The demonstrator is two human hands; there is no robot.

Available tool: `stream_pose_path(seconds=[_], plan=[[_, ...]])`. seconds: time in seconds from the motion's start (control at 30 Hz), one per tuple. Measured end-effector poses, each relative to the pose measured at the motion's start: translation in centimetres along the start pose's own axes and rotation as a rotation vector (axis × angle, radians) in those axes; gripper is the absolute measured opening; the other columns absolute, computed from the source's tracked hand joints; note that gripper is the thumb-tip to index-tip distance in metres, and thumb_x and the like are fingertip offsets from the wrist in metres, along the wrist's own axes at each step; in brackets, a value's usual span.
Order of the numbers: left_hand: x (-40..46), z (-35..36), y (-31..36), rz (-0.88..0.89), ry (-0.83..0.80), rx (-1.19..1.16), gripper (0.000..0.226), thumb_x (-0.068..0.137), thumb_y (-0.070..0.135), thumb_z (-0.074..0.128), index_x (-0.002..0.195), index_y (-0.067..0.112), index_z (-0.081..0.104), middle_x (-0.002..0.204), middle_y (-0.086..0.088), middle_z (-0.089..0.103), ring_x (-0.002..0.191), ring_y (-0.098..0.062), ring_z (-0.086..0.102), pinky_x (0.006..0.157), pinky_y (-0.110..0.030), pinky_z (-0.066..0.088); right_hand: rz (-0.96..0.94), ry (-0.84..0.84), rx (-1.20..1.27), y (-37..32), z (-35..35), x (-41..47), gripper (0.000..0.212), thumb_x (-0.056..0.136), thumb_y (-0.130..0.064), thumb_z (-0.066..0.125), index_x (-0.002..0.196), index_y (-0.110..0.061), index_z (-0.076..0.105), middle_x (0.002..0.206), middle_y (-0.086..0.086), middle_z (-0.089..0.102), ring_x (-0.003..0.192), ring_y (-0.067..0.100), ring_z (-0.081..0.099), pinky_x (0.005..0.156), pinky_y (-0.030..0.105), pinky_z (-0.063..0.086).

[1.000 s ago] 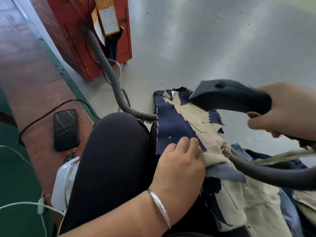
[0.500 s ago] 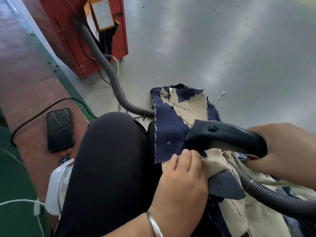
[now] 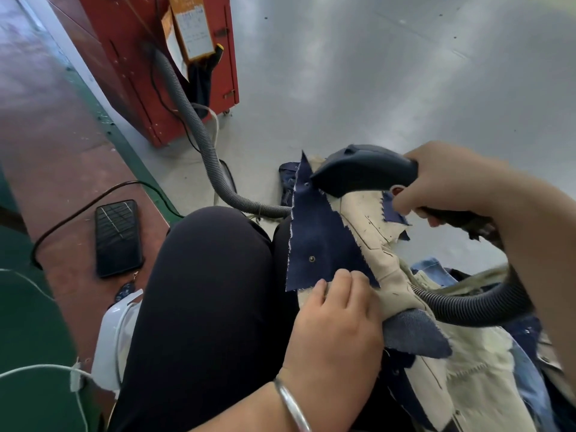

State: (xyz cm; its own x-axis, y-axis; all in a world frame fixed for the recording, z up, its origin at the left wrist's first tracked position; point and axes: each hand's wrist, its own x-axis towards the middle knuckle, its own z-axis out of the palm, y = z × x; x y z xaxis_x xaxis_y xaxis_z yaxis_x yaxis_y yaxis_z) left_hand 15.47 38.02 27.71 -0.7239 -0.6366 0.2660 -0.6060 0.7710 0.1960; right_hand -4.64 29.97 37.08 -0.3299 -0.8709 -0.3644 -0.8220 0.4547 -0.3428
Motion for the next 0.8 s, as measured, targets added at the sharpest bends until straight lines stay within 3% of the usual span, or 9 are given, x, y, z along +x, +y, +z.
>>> stream_pose_path(seconds=[0.17, 0.27, 0.4, 0.47, 0.53, 0.63, 0.8], plan=[[-0.7, 0.5, 0.8, 0.011, 0.003, 0.053, 0.034, 0.085, 0.007, 0.038, 0.093, 0.006, 0.071, 0.093, -0.009, 0.066, 0.083, -0.023, 0.062, 0.075, -0.031, 0.054, 0.103, 0.244, 0.098, 3.9, -1.6, -0.9, 0.016, 0.073, -0.004, 0.072, 0.085, -0.007, 0.062, 0.045, 0.009, 0.063, 0.036, 0.023, 0.06, 0.038, 0.028, 0.048], [-1.0, 0.5, 1.3, 0.013, -0.028, 0.048, 0.036, 0.084, 0.009, 0.039, 0.097, 0.005, 0.072, 0.096, -0.01, 0.068, 0.089, -0.025, 0.065, 0.075, -0.03, 0.055, 0.197, 0.222, 0.172, 4.9, -2.7, -1.5, 0.018, 0.076, -0.002, 0.072, 0.09, -0.006, 0.061, 0.05, 0.012, 0.063, 0.038, 0.024, 0.059, 0.043, 0.031, 0.051], [-0.6, 0.1, 0.9, -0.03, -0.035, 0.011, 0.035, 0.084, 0.01, 0.041, 0.1, 0.006, 0.071, 0.098, -0.009, 0.067, 0.09, -0.024, 0.064, 0.071, -0.027, 0.053, 0.128, 0.178, 0.141, 4.9, -3.0, -4.1, 0.014, 0.071, -0.002, 0.073, 0.076, -0.008, 0.062, 0.045, 0.009, 0.062, 0.034, 0.021, 0.059, 0.033, 0.026, 0.046], [-0.5, 0.0, 0.7, -0.044, -0.035, 0.001, 0.033, 0.083, 0.01, 0.042, 0.1, 0.006, 0.07, 0.099, -0.009, 0.067, 0.09, -0.023, 0.064, 0.07, -0.027, 0.053, 0.066, 0.149, 0.08, 4.5, -2.6, -6.4, 0.013, 0.064, -0.011, 0.074, 0.071, -0.018, 0.065, 0.045, 0.006, 0.063, 0.034, 0.018, 0.061, 0.032, 0.028, 0.047], [-0.6, 0.0, 0.6, -0.046, -0.024, 0.001, 0.032, 0.083, 0.011, 0.044, 0.099, 0.006, 0.071, 0.1, -0.009, 0.068, 0.092, -0.024, 0.065, 0.071, -0.027, 0.053, 0.013, 0.141, 0.009, 4.2, -1.8, -8.6, 0.024, 0.057, -0.027, 0.073, 0.076, -0.039, 0.066, 0.044, -0.001, 0.063, 0.032, 0.012, 0.058, 0.034, 0.031, 0.048], [-0.6, 0.0, 0.6, -0.042, 0.004, 0.009, 0.033, 0.084, 0.01, 0.043, 0.099, 0.005, 0.072, 0.1, -0.01, 0.069, 0.094, -0.025, 0.066, 0.074, -0.028, 0.054, -0.043, 0.161, -0.111, 4.5, -0.8, -10.8, 0.036, 0.045, -0.053, 0.057, 0.08, -0.056, 0.059, 0.05, -0.019, 0.061, 0.038, 0.004, 0.055, 0.042, 0.039, 0.052], [-0.7, 0.1, 0.5, -0.013, 0.019, 0.023, 0.032, 0.084, 0.008, 0.044, 0.099, 0.004, 0.071, 0.093, -0.008, 0.067, 0.089, -0.025, 0.065, 0.072, -0.028, 0.052, -0.02, 0.127, -0.161, 3.9, 0.7, -12.0, 0.042, 0.041, -0.052, 0.051, 0.081, -0.065, 0.054, 0.056, -0.033, 0.058, 0.04, 0.003, 0.055, 0.043, 0.032, 0.049]])
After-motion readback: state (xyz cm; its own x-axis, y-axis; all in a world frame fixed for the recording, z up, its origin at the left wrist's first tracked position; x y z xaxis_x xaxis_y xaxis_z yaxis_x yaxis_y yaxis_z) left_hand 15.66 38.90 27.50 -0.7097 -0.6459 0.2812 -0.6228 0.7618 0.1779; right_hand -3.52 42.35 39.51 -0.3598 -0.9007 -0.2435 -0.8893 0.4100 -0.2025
